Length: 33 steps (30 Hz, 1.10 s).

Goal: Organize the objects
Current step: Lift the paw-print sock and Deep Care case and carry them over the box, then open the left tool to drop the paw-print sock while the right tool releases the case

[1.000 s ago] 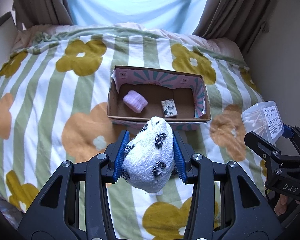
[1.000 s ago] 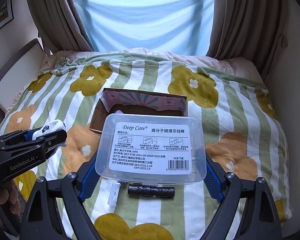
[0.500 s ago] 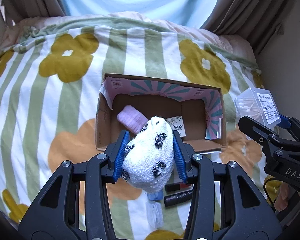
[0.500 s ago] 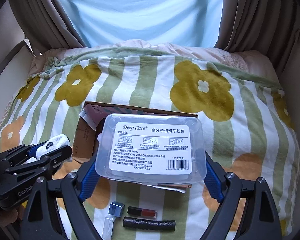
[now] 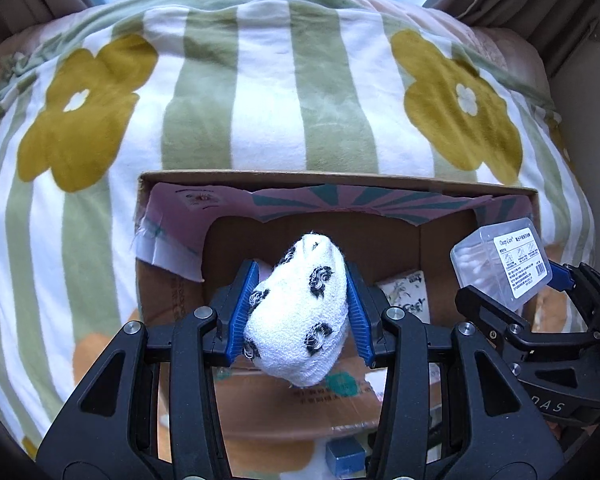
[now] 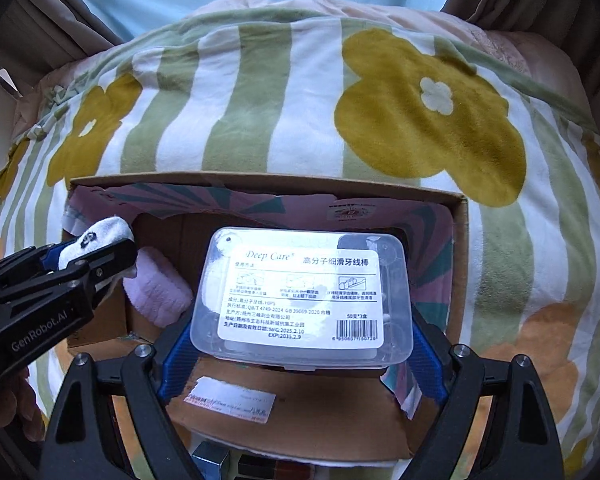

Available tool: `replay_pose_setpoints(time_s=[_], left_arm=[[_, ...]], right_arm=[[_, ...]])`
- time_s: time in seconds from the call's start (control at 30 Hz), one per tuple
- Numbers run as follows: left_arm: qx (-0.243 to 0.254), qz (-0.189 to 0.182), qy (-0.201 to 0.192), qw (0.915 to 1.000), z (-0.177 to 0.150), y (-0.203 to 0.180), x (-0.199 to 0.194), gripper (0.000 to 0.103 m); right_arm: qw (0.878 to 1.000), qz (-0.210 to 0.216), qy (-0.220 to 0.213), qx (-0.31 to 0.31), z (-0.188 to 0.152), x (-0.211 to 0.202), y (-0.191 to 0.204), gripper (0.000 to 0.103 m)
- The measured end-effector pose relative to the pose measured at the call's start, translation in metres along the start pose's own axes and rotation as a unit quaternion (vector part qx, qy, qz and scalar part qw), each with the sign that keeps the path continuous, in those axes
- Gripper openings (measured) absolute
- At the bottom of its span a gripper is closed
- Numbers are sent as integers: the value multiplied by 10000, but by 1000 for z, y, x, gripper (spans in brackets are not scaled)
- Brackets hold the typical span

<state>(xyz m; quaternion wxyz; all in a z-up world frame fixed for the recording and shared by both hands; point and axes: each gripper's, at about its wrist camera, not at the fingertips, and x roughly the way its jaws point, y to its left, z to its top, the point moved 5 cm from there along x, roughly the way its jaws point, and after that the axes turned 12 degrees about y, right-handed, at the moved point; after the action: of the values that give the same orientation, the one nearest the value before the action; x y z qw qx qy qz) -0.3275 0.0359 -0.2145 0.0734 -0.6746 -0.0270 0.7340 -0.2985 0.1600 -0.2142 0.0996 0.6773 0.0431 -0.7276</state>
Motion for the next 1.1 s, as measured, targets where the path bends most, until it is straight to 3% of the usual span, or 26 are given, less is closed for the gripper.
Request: replay_pose_setpoints(time_s=[0.23,0.6,0.63,0.67,0.7,0.73,1.1], left_arm=[[11,28,315,9995,18,4,46,39],[131,51,383,9992,28,-1,54,41],[139,44,390,9991,28,-1,53,44],[124,-5,392,9992,30,-2,52,61],[128,-67,397,9991,30,-3,52,97],[166,-258,374,9988,30,-6,50,103],[249,-137,304,9991,32,-17,42,103]], right_arm=[[9997,-97,207,-110,8,30,0,87],[9983,-322,158,-469,8,29,5,87],[9980,-318,113,-540,7,28,7,88],[9977,-264,26,-618,6,26,9,92],[9974,-216,-92,-675,4,24,11,99],[9967,-187,-240,-751,2,21,13,102],[9962,-73,-263,-828,-6,17,18,102]])
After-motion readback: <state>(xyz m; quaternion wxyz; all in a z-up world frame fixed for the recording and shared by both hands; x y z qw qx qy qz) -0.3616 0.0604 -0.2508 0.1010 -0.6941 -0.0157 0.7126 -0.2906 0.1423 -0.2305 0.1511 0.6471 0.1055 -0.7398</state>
